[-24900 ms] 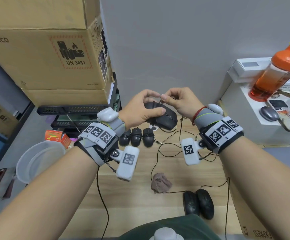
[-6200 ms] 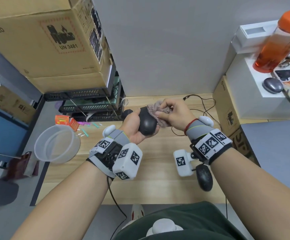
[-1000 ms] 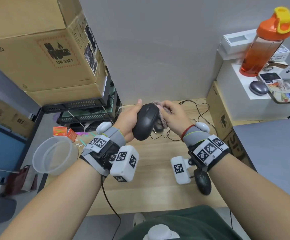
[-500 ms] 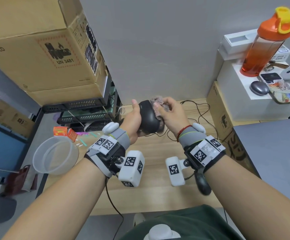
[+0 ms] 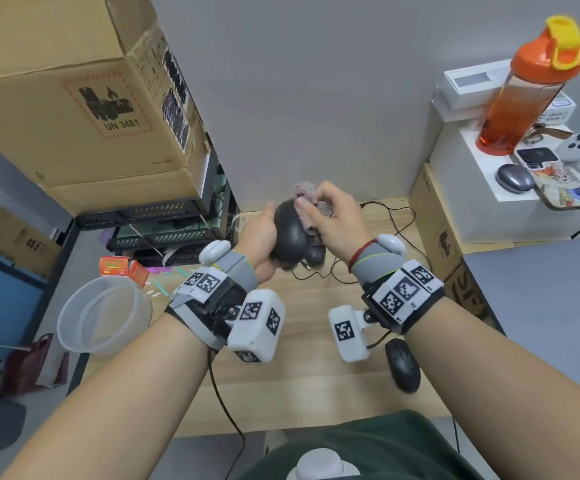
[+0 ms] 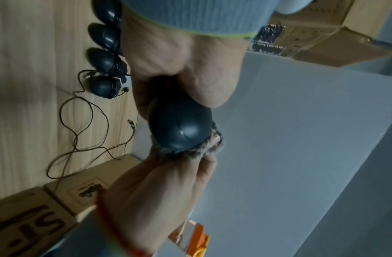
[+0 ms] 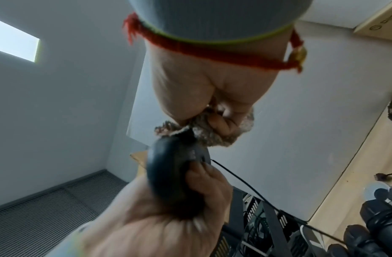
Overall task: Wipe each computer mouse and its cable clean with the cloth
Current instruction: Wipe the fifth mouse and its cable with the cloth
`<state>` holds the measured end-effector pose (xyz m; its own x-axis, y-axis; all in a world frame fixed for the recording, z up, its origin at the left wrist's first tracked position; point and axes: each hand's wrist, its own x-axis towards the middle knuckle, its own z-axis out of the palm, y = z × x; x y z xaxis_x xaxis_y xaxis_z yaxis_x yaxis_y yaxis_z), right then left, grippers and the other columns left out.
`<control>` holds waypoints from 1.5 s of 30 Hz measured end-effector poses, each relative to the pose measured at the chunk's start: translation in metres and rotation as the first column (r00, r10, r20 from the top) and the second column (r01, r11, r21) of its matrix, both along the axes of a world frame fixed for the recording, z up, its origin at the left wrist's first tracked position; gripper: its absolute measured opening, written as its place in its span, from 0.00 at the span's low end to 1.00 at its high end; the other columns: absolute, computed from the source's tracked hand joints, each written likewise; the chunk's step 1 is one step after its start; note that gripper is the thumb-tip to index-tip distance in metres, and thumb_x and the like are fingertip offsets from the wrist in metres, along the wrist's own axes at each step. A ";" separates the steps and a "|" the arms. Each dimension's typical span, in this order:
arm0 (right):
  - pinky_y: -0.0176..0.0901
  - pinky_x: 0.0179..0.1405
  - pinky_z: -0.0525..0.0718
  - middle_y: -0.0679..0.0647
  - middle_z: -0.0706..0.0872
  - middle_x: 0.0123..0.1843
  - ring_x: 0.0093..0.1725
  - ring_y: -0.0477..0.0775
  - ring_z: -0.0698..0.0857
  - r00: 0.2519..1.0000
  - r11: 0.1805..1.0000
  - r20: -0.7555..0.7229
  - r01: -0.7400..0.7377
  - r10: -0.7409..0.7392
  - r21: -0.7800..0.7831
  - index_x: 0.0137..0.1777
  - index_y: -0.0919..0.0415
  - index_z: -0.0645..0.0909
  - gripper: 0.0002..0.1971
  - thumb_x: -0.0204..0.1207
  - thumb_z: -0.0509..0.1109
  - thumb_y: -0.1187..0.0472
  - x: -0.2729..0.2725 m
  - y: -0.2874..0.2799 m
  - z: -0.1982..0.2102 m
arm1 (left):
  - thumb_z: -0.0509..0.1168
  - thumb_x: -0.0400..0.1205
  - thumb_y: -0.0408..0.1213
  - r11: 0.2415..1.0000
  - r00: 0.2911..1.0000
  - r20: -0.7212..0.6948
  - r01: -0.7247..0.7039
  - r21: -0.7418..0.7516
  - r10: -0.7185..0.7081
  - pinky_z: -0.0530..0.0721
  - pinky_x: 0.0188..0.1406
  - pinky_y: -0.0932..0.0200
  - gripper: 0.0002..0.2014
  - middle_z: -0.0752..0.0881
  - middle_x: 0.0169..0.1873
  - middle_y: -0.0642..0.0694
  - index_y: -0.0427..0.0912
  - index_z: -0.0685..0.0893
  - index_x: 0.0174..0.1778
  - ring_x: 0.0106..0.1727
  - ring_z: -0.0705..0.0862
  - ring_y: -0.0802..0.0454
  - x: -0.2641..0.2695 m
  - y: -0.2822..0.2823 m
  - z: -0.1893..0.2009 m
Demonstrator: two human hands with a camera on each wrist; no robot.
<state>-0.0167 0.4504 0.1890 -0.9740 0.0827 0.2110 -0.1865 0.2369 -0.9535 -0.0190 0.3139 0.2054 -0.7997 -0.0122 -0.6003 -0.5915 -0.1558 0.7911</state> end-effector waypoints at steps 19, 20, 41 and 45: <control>0.38 0.29 0.72 0.46 0.75 0.29 0.30 0.44 0.72 0.956 0.953 0.032 -0.294 0.292 0.072 0.31 0.50 0.68 0.22 0.65 0.84 0.55 0.009 -0.001 -0.001 | 0.52 0.89 0.61 0.986 0.987 -0.004 -0.161 0.033 0.161 0.91 0.49 0.38 0.31 0.90 0.57 0.33 0.36 0.81 0.69 0.56 0.91 0.34 -0.034 -0.014 -0.015; 0.37 0.28 0.72 0.47 0.74 0.28 0.29 0.44 0.71 0.969 0.970 0.029 -0.243 0.244 -0.010 0.31 0.51 0.68 0.22 0.67 0.83 0.58 0.005 0.000 0.000 | 0.52 0.88 0.62 0.992 0.992 -0.013 -0.126 0.003 0.126 0.90 0.48 0.40 0.31 0.90 0.57 0.32 0.37 0.82 0.68 0.57 0.91 0.33 -0.033 -0.012 -0.013; 0.47 0.38 0.75 0.49 0.76 0.33 0.35 0.46 0.74 0.981 0.982 0.050 -0.185 0.186 -0.027 0.37 0.54 0.71 0.18 0.70 0.78 0.48 -0.001 -0.004 0.013 | 0.47 0.90 0.63 0.990 0.999 -0.045 -0.023 0.137 0.029 0.91 0.51 0.44 0.35 0.89 0.61 0.31 0.34 0.82 0.69 0.56 0.91 0.36 -0.013 0.000 0.003; 0.38 0.34 0.77 0.47 0.79 0.33 0.34 0.44 0.77 0.961 0.959 0.079 -0.256 0.266 -0.119 0.37 0.56 0.74 0.14 0.73 0.79 0.62 0.001 0.007 0.015 | 0.45 0.89 0.65 0.985 0.996 -0.048 0.082 0.154 -0.075 0.89 0.35 0.55 0.37 0.90 0.60 0.34 0.38 0.84 0.70 0.49 0.91 0.40 -0.007 -0.008 0.001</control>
<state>-0.0152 0.4574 0.2044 -0.9794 -0.1605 0.1225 -0.1379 0.0882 -0.9865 -0.0259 0.3059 0.2066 -0.8191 0.1424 -0.5557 -0.5734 -0.2335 0.7853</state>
